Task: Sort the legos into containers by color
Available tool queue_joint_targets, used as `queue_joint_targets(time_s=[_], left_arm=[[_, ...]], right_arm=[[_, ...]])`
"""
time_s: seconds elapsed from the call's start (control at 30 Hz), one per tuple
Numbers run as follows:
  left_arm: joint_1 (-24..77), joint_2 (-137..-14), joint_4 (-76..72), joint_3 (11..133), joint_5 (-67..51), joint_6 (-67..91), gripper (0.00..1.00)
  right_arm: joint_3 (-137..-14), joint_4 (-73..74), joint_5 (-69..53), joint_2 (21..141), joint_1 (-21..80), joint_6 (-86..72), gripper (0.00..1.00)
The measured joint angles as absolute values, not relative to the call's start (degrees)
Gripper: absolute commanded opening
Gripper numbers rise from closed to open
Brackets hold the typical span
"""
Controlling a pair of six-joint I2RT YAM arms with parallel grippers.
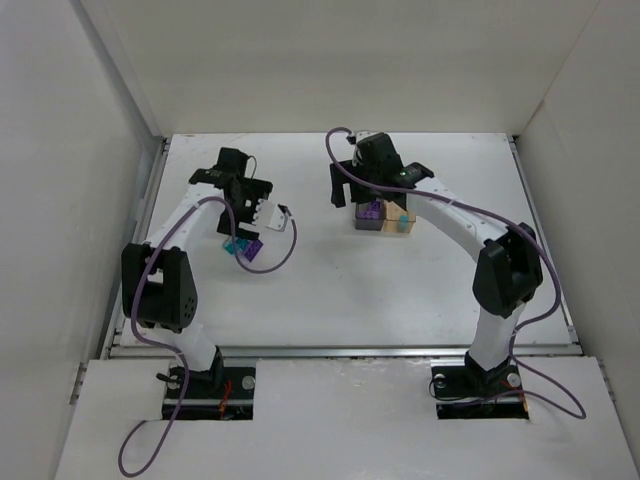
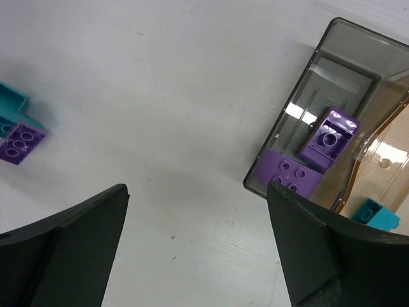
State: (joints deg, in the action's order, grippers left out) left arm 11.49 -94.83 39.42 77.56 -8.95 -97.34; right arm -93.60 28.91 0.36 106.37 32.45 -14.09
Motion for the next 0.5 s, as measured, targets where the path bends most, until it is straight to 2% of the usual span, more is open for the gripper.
queue_joint_targets(time_s=[0.13,0.33,0.5], left_arm=[[11.42,-96.38,47.70,75.66,-7.79,-103.18,1.00],[12.27,-98.04,52.97,73.10,-7.51,-103.42,1.00],[12.27,-100.12,50.57,72.69,-9.23,-99.04,0.83]], right_arm=[[-92.49,28.49,-0.25,105.21,32.47,-12.80,0.95],[-92.07,27.90,-1.65,105.14,32.25,-11.77,0.95],[-92.07,27.59,-3.49,105.49,32.21,-11.81,0.95]])
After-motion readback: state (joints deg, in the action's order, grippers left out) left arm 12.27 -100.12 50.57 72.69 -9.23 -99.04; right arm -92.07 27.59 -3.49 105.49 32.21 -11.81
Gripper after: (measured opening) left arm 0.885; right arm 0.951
